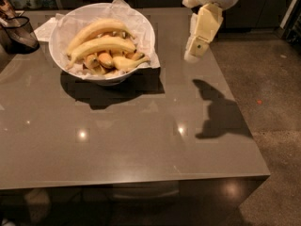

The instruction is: Pick banana from white bowl

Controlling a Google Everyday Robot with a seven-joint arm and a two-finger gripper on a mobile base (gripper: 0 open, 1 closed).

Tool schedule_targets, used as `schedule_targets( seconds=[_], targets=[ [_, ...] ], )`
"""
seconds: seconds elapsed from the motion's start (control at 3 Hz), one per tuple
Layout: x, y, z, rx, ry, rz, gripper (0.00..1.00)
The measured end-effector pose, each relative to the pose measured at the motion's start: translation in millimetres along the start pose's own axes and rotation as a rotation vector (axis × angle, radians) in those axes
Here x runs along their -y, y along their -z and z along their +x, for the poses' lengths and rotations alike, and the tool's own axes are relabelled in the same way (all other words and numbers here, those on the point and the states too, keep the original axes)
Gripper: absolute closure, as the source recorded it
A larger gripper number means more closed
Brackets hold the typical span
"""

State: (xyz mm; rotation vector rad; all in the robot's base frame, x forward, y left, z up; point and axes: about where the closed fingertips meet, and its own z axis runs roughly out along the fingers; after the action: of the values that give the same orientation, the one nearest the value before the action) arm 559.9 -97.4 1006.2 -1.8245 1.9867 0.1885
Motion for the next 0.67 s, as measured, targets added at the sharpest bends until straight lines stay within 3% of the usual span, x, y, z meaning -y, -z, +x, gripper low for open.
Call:
schedule_targets(
  seconds=[0.33, 0.67],
  targets=[
    [11, -12, -40, 0.016, 0.098, -0.032, 0.0],
    [17, -13, -50, 0.035, 0.106, -0.011, 0.0]
  ],
)
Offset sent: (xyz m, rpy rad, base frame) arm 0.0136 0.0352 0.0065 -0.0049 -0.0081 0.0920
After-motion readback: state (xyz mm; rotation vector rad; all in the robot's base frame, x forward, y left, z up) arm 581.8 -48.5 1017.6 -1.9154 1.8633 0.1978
